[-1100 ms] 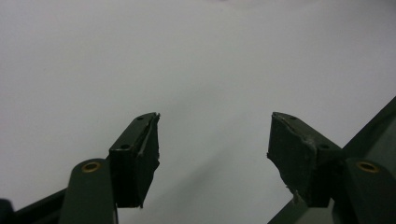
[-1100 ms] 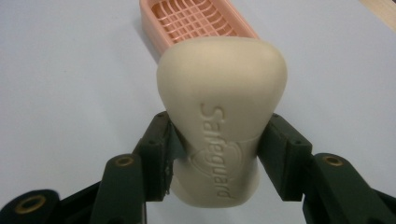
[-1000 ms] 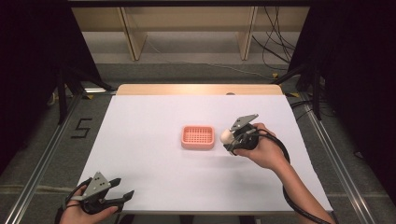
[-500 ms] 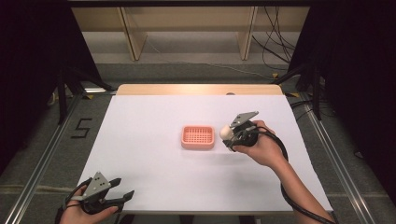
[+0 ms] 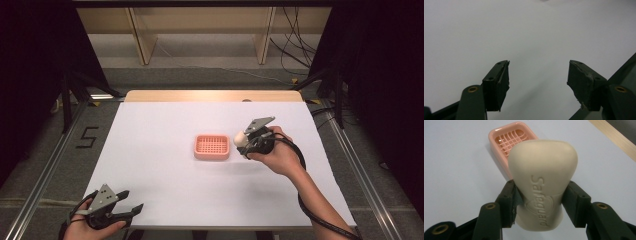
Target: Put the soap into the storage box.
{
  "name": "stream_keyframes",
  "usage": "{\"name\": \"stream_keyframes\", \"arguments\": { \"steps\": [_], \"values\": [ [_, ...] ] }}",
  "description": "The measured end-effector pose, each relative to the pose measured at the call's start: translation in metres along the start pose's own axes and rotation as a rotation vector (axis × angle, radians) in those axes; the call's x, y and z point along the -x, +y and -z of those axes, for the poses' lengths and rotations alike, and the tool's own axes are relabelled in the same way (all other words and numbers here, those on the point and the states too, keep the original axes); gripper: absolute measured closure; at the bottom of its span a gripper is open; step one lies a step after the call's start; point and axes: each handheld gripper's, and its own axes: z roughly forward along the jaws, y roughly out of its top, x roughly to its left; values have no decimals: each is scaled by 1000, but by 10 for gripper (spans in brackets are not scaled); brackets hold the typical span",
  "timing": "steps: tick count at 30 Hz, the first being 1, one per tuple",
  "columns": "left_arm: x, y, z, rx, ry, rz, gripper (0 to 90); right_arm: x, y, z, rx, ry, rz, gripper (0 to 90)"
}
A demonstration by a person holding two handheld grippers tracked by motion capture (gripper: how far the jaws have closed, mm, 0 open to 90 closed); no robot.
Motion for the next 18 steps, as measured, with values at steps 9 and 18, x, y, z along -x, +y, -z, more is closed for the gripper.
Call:
{"name": "stream_keyframes", "arguments": {
  "steps": [9, 18],
  "values": [
    [1, 0, 0, 13, 1, 8, 334, 2, 3, -1, 8, -3, -3, 500],
    [-2, 1, 0, 14, 4, -34, 334, 3, 6, -3, 2, 4, -1, 500]
  ]
}}
